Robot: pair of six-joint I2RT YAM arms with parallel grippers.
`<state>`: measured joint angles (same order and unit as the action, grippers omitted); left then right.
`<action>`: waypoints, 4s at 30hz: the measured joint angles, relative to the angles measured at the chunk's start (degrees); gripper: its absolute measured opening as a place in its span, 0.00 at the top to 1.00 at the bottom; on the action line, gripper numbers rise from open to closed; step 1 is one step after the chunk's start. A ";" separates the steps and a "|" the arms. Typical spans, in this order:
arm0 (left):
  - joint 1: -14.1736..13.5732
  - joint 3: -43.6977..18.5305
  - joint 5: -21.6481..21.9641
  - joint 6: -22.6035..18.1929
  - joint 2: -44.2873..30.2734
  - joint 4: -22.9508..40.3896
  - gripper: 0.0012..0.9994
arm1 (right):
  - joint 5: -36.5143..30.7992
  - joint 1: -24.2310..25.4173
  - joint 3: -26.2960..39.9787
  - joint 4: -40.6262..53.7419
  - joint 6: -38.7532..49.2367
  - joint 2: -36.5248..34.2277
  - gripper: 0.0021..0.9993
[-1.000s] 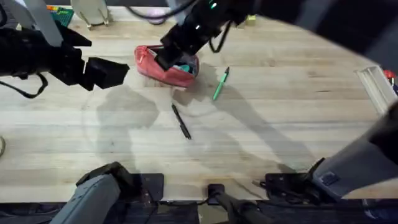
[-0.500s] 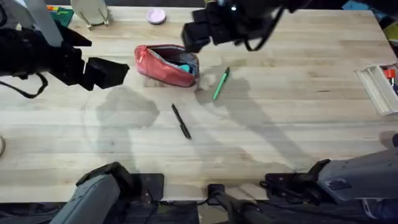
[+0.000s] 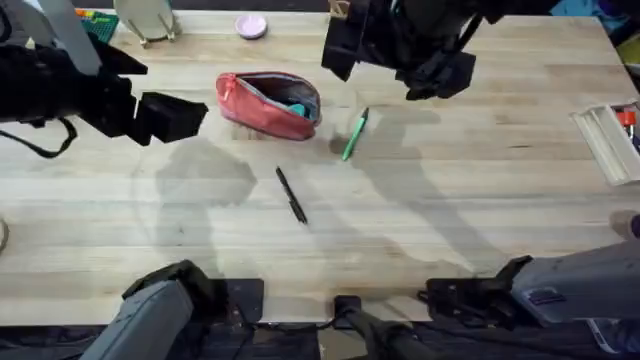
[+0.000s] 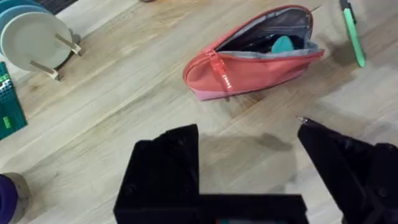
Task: Unzip the bag, pick up the pens from the table one at a time and place them inside, then zip the bag closed.
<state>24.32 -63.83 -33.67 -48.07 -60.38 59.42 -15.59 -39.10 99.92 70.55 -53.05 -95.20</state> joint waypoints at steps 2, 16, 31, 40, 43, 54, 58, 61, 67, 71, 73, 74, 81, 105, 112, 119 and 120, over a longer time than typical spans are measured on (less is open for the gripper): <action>0.00 0.00 0.00 0.00 0.00 0.00 0.01 | -0.02 1.40 -1.03 -1.07 -0.80 0.00 0.01; 0.00 0.00 0.00 0.00 0.00 0.00 0.01 | 4.72 6.39 -17.53 -17.58 -0.55 -0.05 0.01; -0.02 0.00 0.00 0.00 0.00 0.00 0.01 | 5.11 6.37 -20.41 -24.56 -2.29 -10.14 0.00; -0.01 0.00 0.00 0.00 0.00 0.00 0.01 | 5.41 4.94 -20.47 -25.45 -3.61 -14.67 0.01; 0.00 0.00 0.00 0.01 0.00 0.00 0.01 | 5.68 4.44 -20.46 -25.50 -3.75 -16.06 0.01; 0.00 0.00 -0.02 0.00 0.00 0.00 0.01 | 5.12 4.31 -20.46 -24.70 -4.21 -16.20 0.17; 0.00 0.00 -0.02 0.00 0.00 0.02 0.01 | 4.87 4.47 -20.46 -24.29 -4.34 -16.20 0.34; 0.00 0.00 0.00 0.00 0.00 0.02 0.01 | 4.84 4.47 -20.46 -24.14 -4.56 -16.20 0.50; 0.00 0.00 -0.01 0.00 0.00 0.01 0.01 | 4.23 4.52 -20.46 -23.60 -4.85 -16.20 0.95; 0.00 0.00 -0.02 0.00 0.00 0.02 0.01 | 4.19 4.55 -20.46 -23.54 -4.84 -16.20 0.97; 0.00 0.00 -0.01 0.00 0.00 0.01 0.01 | 4.19 4.55 -20.44 -23.50 -4.84 -16.20 0.97; 0.00 0.00 0.00 0.00 0.00 0.02 0.01 | 4.19 4.55 -20.44 -23.48 -4.82 -16.20 0.97; 0.00 0.00 0.00 0.00 0.00 0.00 0.01 | 4.00 4.53 -20.35 -23.41 -2.93 -16.20 0.97; 0.00 0.00 -0.02 0.01 0.00 0.02 0.01 | 1.46 4.23 -12.48 -31.94 38.71 -6.44 0.97; 0.00 0.00 -0.02 0.00 0.00 0.02 0.01 | 1.44 3.12 -12.48 -36.85 54.36 -6.45 0.97; 0.00 0.00 0.00 0.00 0.00 0.02 0.01 | 7.24 1.63 -12.48 -38.54 73.63 -6.45 0.97; 0.00 0.00 -0.01 0.00 0.00 0.00 0.01 | 9.11 1.52 -12.48 -38.54 76.30 -6.45 0.97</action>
<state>24.32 -63.83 -33.68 -48.07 -60.38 59.42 -6.48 -37.57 87.44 32.00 23.26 -101.65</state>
